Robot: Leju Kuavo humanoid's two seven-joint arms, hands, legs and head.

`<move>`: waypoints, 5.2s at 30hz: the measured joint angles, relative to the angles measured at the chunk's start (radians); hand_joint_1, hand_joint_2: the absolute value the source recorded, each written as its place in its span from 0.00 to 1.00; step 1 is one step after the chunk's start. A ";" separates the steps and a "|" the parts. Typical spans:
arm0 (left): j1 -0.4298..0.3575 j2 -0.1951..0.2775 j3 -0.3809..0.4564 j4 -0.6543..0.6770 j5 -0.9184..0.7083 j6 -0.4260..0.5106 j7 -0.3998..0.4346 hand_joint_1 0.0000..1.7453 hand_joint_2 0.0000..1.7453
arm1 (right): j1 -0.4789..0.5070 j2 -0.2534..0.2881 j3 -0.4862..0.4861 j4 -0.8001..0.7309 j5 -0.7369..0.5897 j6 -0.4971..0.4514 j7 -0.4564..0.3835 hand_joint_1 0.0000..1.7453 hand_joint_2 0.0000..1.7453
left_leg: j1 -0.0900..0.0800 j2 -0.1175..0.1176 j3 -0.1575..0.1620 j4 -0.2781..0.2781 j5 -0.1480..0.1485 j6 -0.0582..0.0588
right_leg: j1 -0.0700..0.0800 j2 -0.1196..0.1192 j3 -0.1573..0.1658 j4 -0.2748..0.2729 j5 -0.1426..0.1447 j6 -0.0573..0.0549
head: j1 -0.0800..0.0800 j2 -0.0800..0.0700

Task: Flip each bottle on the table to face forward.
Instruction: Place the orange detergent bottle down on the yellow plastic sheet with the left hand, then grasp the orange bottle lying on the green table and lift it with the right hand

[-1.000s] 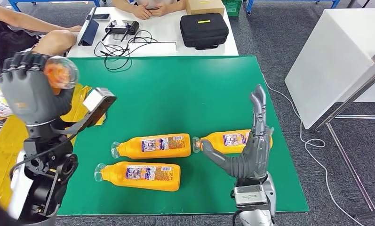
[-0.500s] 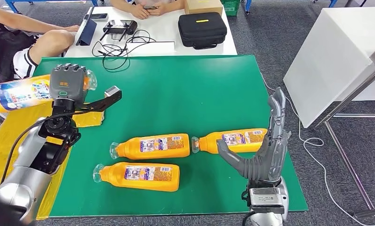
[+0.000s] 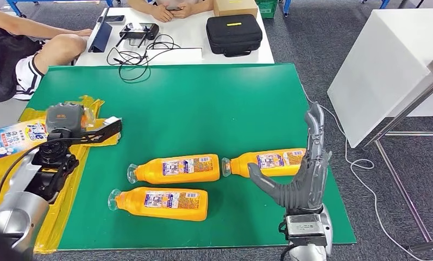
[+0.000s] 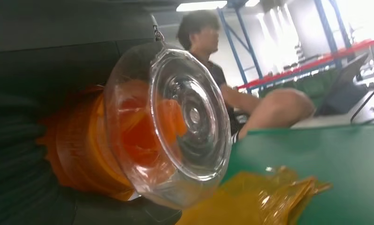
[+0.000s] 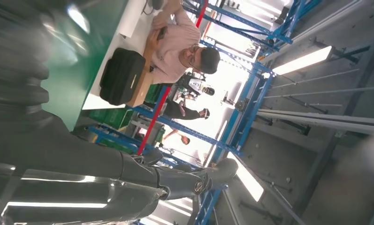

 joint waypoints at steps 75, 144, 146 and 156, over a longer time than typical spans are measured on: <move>0.469 -0.318 0.203 -0.857 1.354 -0.507 -0.866 0.00 1.00 | -0.243 -0.275 -0.215 0.228 0.670 0.370 0.326 0.00 1.00 | -0.001 -0.001 0.000 0.000 0.000 0.002 | -0.001 -0.001 0.001 -0.001 0.001 0.002 | 0.000 0.000; 0.411 -0.335 0.147 -0.721 1.356 -0.377 -0.866 0.00 1.00 | -0.624 -0.339 0.083 1.093 0.480 0.672 0.285 0.99 1.00 | -0.001 -0.003 -0.001 0.001 0.001 0.002 | -0.001 -0.002 0.001 -0.001 0.001 0.002 | 0.000 0.000; 0.411 -0.335 0.148 -0.720 1.356 -0.376 -0.866 0.00 1.00 | -0.627 -0.333 0.089 1.103 0.486 0.664 0.300 1.00 1.00 | -0.001 -0.003 0.000 0.001 0.001 0.002 | -0.001 -0.002 0.001 -0.001 0.001 0.002 | 0.000 0.000; 0.404 -0.335 0.150 -0.704 1.358 -0.370 -0.866 0.00 1.00 | -0.635 -0.300 0.096 1.136 0.517 0.527 0.403 1.00 1.00 | -0.001 -0.003 0.001 0.001 0.001 0.002 | -0.001 -0.002 0.002 -0.001 0.001 0.002 | 0.000 0.000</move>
